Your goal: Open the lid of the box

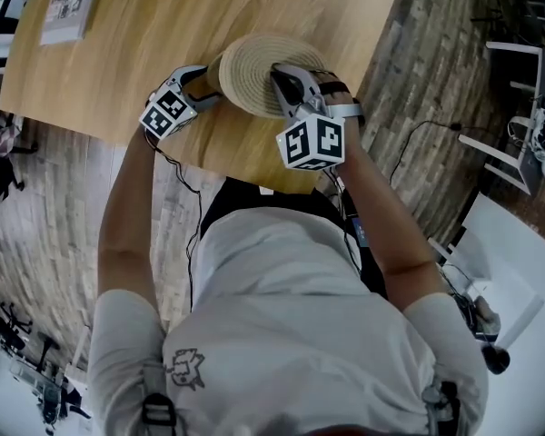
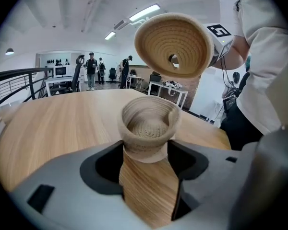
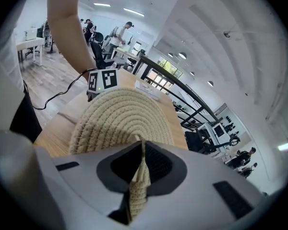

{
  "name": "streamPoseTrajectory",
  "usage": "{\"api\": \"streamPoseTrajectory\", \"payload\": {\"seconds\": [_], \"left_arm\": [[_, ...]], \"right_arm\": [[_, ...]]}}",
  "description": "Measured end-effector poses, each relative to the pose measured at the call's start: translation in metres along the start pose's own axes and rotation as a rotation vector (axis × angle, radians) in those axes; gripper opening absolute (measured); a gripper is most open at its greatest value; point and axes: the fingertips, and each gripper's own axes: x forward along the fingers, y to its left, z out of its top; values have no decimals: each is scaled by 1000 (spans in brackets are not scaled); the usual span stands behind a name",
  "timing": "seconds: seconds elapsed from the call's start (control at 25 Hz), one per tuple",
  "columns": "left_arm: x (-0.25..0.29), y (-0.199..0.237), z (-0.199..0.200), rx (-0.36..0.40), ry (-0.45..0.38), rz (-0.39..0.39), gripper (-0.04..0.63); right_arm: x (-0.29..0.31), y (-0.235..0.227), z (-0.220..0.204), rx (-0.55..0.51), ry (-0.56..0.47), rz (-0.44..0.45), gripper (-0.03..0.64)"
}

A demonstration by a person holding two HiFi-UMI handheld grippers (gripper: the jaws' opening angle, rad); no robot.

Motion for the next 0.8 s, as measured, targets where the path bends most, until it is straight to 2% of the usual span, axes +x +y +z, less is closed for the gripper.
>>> {"api": "streamPoseTrajectory", "payload": {"seconds": [0.2, 0.32, 0.8], "left_arm": [[-26, 0, 10, -60, -42, 35, 279], [-46, 1, 21, -90, -85, 68, 278], [-103, -25, 93, -110, -265, 247, 278]], "right_arm": [[-10, -7, 7, 40, -21, -17, 26], [-14, -11, 11, 99, -43, -25, 26], [-45, -20, 18, 305, -116, -79, 26]]}}
